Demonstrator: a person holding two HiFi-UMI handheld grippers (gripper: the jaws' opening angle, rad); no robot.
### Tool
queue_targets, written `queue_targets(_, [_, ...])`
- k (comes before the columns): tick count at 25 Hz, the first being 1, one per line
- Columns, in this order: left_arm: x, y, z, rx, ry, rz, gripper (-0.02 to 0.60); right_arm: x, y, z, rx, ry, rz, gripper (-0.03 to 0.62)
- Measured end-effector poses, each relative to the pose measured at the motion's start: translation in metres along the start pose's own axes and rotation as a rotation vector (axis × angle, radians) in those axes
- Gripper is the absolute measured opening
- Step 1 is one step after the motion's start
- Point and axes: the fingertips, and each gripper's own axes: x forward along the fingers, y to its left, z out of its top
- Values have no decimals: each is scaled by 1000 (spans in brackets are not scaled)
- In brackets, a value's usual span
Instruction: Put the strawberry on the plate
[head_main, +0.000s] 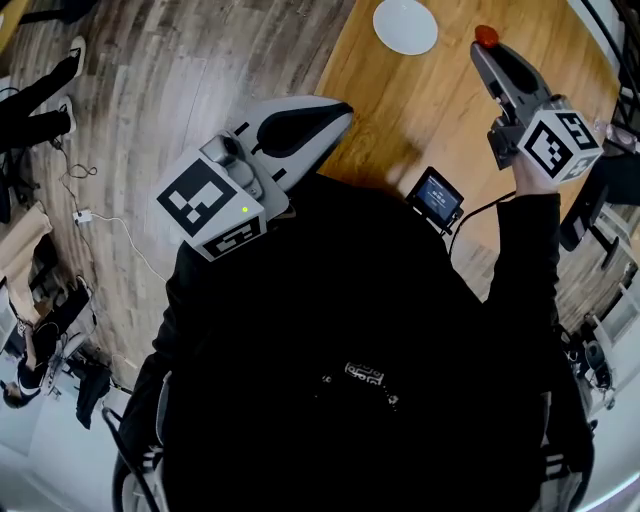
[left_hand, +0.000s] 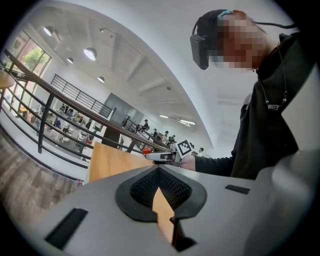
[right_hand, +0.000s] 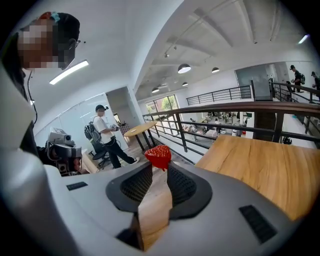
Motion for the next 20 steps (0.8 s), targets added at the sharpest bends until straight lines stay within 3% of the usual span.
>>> queue_targets(11, [6,11,-15,-41,2,-4,0,33,-30,-35,19,97,-14,104])
queue_targets(16, [14,0,0,-58,0,0,0,28,-47,-29,17,140,-22,104])
queue_targets(20, [4,25,-7,-79,5,20,0,65,-56,-45,24,181,-18,104])
